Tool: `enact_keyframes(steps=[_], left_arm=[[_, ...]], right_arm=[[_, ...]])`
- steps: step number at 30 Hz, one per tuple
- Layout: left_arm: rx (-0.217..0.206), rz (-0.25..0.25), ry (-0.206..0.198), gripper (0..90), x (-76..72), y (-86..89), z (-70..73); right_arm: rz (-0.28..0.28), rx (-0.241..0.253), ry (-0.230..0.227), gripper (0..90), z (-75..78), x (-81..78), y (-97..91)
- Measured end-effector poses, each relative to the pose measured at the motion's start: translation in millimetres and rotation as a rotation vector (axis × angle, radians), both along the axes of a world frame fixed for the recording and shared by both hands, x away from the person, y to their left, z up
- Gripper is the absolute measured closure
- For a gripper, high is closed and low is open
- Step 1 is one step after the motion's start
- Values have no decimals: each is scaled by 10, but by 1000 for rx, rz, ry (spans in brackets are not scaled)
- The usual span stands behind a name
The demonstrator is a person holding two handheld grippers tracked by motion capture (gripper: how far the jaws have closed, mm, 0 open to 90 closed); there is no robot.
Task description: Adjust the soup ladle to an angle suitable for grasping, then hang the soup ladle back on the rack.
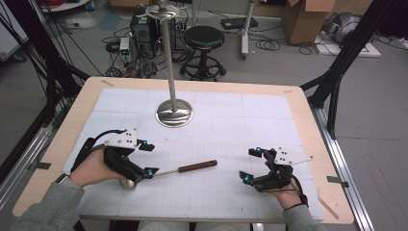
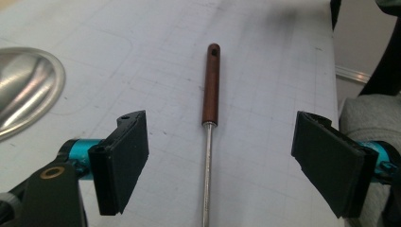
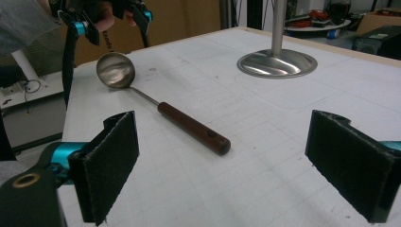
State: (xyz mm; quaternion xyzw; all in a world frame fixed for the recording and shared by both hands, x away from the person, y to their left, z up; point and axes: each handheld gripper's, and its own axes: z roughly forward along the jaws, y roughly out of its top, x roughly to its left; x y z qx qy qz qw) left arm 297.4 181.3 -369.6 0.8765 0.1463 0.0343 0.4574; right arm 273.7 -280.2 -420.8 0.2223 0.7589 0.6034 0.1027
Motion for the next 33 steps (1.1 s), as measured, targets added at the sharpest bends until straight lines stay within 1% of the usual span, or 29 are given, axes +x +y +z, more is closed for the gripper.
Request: enact_keyframes(steps=[1, 2, 3, 4, 6, 8, 9, 10, 11, 14, 15, 17, 18, 19, 20, 21, 22, 23, 24, 26, 27, 28, 29, 30, 31, 32, 33], left_arm=[[0, 0, 0, 210, 0, 0, 0], [20, -39, 0, 218, 7, -26, -30], [20, -61, 1, 233, 10, -46, -49], [25, -74, 8, 248, 16, -73, -68], [38, -91, 9, 243, 26, -123, -103], [45, -92, 11, 244, 34, -148, -120], [57, -94, 17, 241, 46, -168, -138], [66, -95, 24, 241, 57, -187, -157], [89, -93, 32, 243, 78, -216, -190], [99, -93, 36, 247, 92, -237, -217], [106, -101, 35, 247, 96, -242, -223], [113, -108, 40, 268, 104, -257, -236], [148, -114, 53, 277, 117, -281, -243], [162, -120, 60, 303, 126, -299, -238], [165, -126, 75, 319, 135, -321, -235], [165, -126, 75, 333, 135, -321, -235], [178, -128, 78, 333, 143, -346, -227], [189, -132, 80, 353, 148, -370, -226], [198, -137, 93, 360, 152, -394, -236], [229, -144, 92, 364, 161, -432, -267], [251, -148, 99, 372, 175, -455, -296], [251, -148, 99, 388, 175, -455, -296], [261, -145, 94, 388, 182, -462, -304], [274, -142, 82, 401, 191, -466, -304], [282, -132, 84, 439, 216, -476, -298], [282, -132, 84, 452, 216, -476, -298], [291, -131, 77, 470, 226, -482, -293]], right_arm=[[2, 1, 1, 95, 0, 1, 1], [2, -1, -1, 95, 0, 2, 1], [2, 0, 2, 95, -1, 1, 2], [2, -1, -1, 95, 0, 3, 1], [1, 0, 8, 95, -1, 0, 2], [5, 0, 10, 95, -3, 3, 1], [11, -4, 19, 95, -8, 2, 8], [11, -4, 19, 95, -8, 2, 8], [13, -6, 12, 95, -7, -1, 15], [16, -5, 11, 95, -5, -5, 12], [16, -5, 11, 95, -5, -5, 12], [15, -5, 11, 95, -8, 1, 14], [17, -6, 11, 95, -10, 3, 16], [17, -7, 12, 95, -11, 5, 16], [18, -5, 13, 95, -12, 5, 16], [18, -4, 14, 95, -12, 5, 16], [18, -4, 14, 95, -12, 5, 16], [20, -3, 18, 95, -12, 3, 16], [21, -5, 20, 95, -12, 1, 16], [25, -7, 15, 95, -13, 2, 21], [30, -8, 20, 95, -14, -1, 23], [30, -8, 20, 95, -14, -1, 23], [29, -7, 22, 95, -14, -2, 22], [26, -7, 13, 95, -15, 4, 20], [26, -9, 21, 95, -16, 2, 21], [26, -9, 21, 95, -16, 2, 21], [29, -8, 23, 95, -16, -1, 26]])
